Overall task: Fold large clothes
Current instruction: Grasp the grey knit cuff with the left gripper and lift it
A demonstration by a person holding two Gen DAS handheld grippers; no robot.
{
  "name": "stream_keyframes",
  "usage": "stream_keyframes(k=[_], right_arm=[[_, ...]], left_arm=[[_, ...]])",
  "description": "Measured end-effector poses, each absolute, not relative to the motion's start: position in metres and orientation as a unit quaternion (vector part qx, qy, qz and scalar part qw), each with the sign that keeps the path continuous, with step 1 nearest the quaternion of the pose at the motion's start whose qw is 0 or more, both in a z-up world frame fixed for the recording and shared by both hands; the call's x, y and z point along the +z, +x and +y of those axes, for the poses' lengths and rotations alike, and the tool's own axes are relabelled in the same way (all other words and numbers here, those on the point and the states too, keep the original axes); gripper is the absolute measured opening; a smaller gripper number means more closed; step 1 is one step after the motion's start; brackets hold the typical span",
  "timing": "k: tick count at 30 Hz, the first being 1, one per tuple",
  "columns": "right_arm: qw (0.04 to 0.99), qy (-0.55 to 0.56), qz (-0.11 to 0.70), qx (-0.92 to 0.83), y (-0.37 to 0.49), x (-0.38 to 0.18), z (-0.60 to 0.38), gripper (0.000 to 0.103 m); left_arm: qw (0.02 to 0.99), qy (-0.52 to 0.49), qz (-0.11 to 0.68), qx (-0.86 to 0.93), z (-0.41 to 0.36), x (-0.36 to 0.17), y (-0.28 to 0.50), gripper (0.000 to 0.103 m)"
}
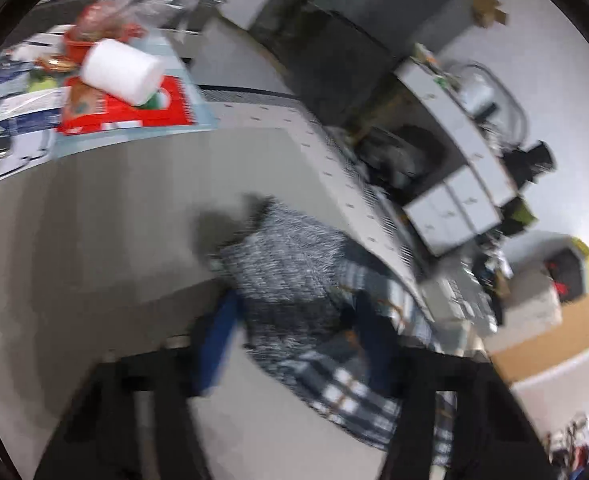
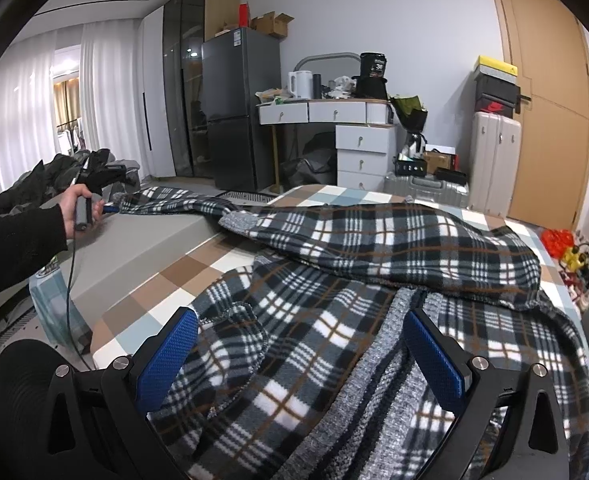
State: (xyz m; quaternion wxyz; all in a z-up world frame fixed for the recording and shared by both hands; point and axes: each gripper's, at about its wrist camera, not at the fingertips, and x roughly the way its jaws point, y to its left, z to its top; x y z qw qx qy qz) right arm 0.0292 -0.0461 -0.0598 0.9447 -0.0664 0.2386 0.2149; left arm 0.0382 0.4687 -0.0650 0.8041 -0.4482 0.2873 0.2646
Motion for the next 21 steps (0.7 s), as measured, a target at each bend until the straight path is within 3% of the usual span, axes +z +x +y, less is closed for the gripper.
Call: stream_keyframes(k=[2,13,21], right_arm=[[0.944,-0.068,0.239,0.216,0.029,-0.060,-0.045,0.103],[0.946,-0.046,0.232,0.220,0.027,-0.052,-0.054,0.103],[0.950,-0.015,0.217,0.222,0.022,-0.039,-0.073,0.103]], left_arm=[[0.791,-0.465,0.301,0.262,0.475,-0.072,0.040,0.003],[0.827,-0.384,0.292,0.288,0.457,-0.023,0.051,0.002],[0.870,-0.341,0.258,0.246,0.416,0.046,0.078,0.001]])
